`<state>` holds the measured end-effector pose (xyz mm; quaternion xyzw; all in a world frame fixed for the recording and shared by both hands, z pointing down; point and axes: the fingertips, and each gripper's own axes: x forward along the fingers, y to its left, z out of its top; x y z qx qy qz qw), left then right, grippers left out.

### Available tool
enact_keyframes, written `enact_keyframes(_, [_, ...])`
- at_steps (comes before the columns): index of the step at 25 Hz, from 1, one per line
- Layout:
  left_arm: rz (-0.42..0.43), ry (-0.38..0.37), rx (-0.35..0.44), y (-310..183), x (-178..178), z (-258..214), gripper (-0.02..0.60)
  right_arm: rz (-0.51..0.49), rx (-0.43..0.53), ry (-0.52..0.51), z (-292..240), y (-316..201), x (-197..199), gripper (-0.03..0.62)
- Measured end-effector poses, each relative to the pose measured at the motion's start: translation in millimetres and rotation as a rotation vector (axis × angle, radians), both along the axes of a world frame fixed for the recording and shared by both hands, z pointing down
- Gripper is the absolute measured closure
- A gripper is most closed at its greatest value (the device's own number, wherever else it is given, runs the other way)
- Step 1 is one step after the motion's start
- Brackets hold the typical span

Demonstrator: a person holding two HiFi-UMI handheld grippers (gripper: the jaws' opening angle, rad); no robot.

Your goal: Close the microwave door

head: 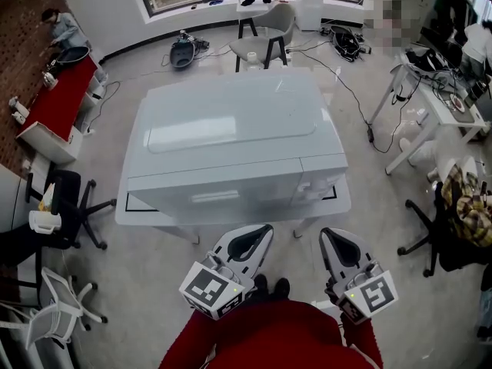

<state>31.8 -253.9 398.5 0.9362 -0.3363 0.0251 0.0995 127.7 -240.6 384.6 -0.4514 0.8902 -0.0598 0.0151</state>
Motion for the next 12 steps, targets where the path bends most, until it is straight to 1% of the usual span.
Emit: enact_keyframes(12, [-0.014,-0.004,0.001,0.6,-0.4,-1.7,0.572,-0.001,-0.011,0.002,1.8,0.8,1.1,0.583])
